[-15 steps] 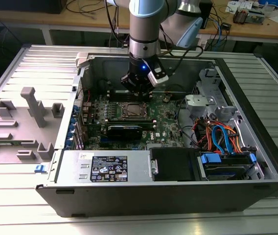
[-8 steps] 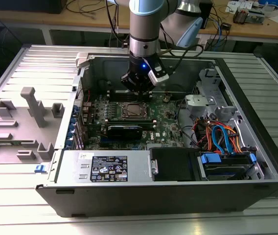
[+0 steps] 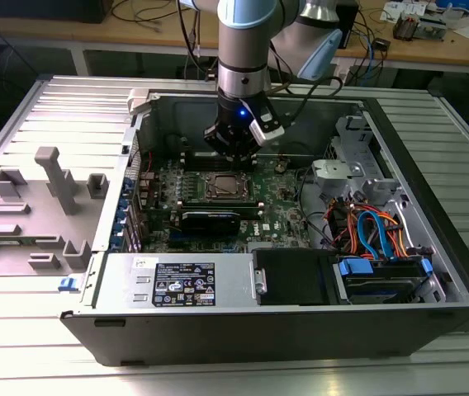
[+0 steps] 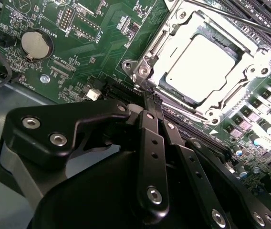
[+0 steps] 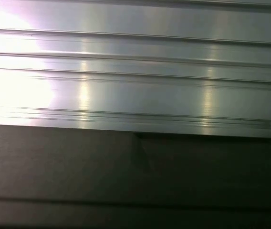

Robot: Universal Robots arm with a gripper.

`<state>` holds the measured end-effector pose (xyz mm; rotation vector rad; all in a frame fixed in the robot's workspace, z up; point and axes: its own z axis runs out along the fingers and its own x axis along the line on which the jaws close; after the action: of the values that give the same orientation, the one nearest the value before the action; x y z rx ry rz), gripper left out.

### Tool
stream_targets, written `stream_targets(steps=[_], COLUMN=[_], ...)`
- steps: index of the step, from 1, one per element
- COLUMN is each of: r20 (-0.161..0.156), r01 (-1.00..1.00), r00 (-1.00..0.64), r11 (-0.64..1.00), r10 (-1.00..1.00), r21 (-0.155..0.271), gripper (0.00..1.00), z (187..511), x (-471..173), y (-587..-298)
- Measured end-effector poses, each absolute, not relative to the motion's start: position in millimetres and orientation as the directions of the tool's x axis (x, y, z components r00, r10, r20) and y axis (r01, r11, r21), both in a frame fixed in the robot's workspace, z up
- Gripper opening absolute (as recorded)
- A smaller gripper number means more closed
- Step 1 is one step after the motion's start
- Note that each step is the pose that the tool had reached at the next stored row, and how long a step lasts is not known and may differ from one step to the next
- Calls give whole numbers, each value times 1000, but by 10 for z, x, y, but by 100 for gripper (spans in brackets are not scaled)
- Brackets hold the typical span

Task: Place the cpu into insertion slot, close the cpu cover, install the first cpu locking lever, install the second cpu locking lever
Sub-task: 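Install the first cpu locking lever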

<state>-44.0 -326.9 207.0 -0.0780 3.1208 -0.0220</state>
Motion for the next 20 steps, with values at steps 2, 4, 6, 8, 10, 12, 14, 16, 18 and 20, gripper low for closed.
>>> stream_targets(steps=[2,4,6,8,10,12,14,16,18,20], r20=[-19,-19,-20,-20,-20,-19,-19,-19,-19,-19], r01=[-50,-50,-50,-50,-50,-50,-50,-50,-50,-50], r00=[-999,-999,-999,-999,-999,-999,-999,-999,-999,-999], r11=[999,999,999,999,999,999,999,999,999,999], r10=[-50,-50,-50,-50,-50,-50,-50,-50,-50,-50], r21=[-15,-14,-14,-14,-14,-15,-15,-16,-18,-18], gripper=[11,11,11,11,11,11,11,11,11,11], z=[2068,2067,2070,2085,2090,2088,2086,2083,2080,2077], x=[-440,-440,-439,-439,-439,-440,-440,-439,-440,-440], y=[-3269,-3269,-3268,-3269,-3269,-3269,-3269,-3269,-3269,-3271])
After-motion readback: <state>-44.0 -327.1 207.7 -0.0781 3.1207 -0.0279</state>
